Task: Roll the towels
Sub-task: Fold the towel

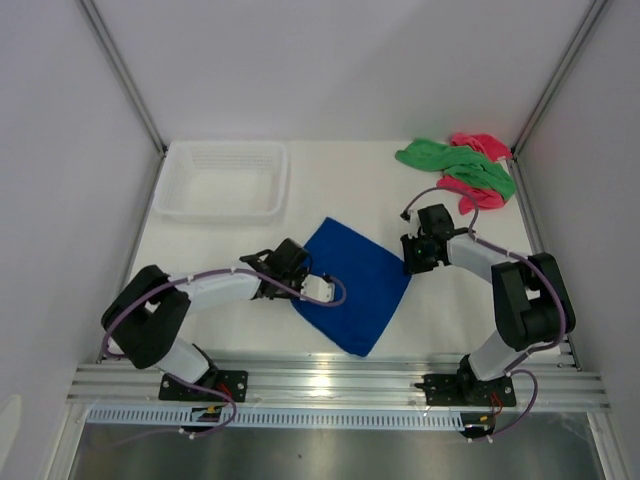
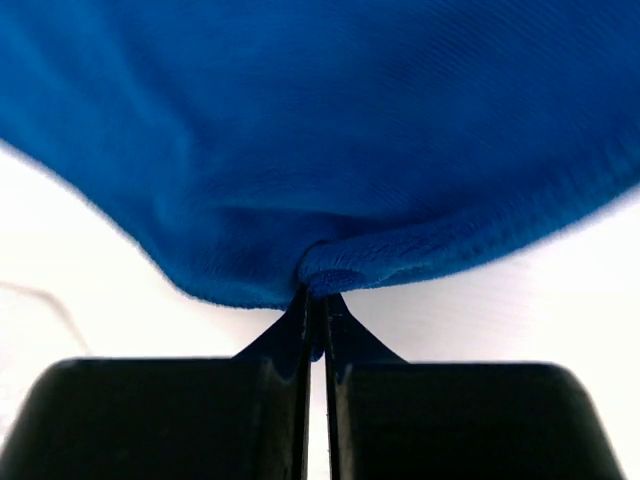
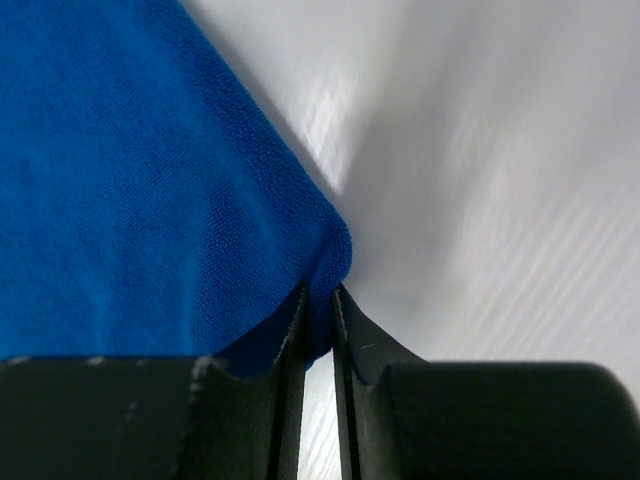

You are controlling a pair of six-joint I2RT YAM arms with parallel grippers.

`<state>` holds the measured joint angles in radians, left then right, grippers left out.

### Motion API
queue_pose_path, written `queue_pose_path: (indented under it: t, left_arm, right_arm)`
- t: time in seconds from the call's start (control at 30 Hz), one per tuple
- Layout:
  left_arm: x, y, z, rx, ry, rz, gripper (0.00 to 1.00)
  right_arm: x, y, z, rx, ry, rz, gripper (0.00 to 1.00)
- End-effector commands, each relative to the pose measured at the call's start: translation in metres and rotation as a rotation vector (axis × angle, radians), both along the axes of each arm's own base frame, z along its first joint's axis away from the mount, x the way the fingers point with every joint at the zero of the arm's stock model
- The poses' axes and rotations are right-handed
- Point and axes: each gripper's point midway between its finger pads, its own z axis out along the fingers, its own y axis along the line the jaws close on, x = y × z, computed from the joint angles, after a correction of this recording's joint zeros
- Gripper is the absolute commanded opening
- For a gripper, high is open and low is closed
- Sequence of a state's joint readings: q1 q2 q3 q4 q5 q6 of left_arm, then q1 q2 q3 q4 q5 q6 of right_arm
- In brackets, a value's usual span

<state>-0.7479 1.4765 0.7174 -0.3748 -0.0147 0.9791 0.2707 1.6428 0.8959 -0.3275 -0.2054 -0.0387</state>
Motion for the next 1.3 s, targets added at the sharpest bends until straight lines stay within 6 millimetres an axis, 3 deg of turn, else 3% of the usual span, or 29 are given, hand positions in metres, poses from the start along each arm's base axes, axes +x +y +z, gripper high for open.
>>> queue_pose_path:
  t: [0.0,0.07,0.3,0.4,0.47,0.57,0.67,0.8,0.83,0.93,1.03,1.17,1.2,1.27]
  left_arm:
    - [0.062,-0.017,0.031,-0.045,-0.177,0.022,0.01]
    - [0.091,-0.023,0.047,-0.076,-0.243,0.041,0.01]
    - [0.145,-0.037,0.052,-0.078,-0.339,0.066,0.04]
    - [0.154,-0.039,0.046,-0.074,-0.347,0.073,0.14]
    - [0.156,-0.036,0.042,-0.057,-0.356,0.074,0.30]
    - [0.155,-0.028,0.046,-0.052,-0.373,0.083,0.47]
    - [0.156,-0.023,0.058,-0.055,-0.407,0.086,0.54]
    - [0.156,-0.012,0.092,-0.070,-0.459,0.122,0.63]
    - [0.156,-0.010,0.098,-0.070,-0.466,0.129,0.68]
    - [0.157,0.003,0.116,-0.044,-0.505,0.165,0.72]
    - [0.155,0.014,0.130,-0.038,-0.523,0.224,0.72]
    - [0.128,0.008,0.132,-0.119,-0.354,0.305,0.61]
    - [0.105,0.005,0.116,-0.131,-0.228,0.312,0.58]
    - [0.082,0.002,0.105,-0.146,-0.131,0.310,0.57]
  right_arm:
    - [-0.034,-0.016,0.003,-0.032,0.096,-0.147,0.17]
    - [-0.046,-0.013,0.003,-0.009,0.145,-0.215,0.18]
    - [-0.099,0.016,-0.012,0.049,0.304,-0.340,0.20]
    - [-0.117,0.031,-0.015,0.066,0.303,-0.360,0.22]
    - [-0.127,0.036,-0.013,0.079,0.300,-0.386,0.24]
    - [-0.139,0.043,-0.005,0.112,0.293,-0.405,0.31]
    - [-0.147,0.047,0.005,0.155,0.275,-0.406,0.36]
    - [-0.159,0.046,0.013,0.174,0.281,-0.407,0.41]
    - [-0.159,0.044,0.014,0.174,0.273,-0.404,0.43]
    - [-0.155,0.041,0.024,0.172,0.234,-0.393,0.48]
    - [-0.143,0.040,0.039,0.177,0.191,-0.375,0.48]
    - [-0.126,0.030,0.050,0.163,0.145,-0.376,0.48]
    - [-0.123,0.030,0.052,0.166,0.136,-0.372,0.47]
    - [-0.117,0.030,0.058,0.166,0.109,-0.356,0.47]
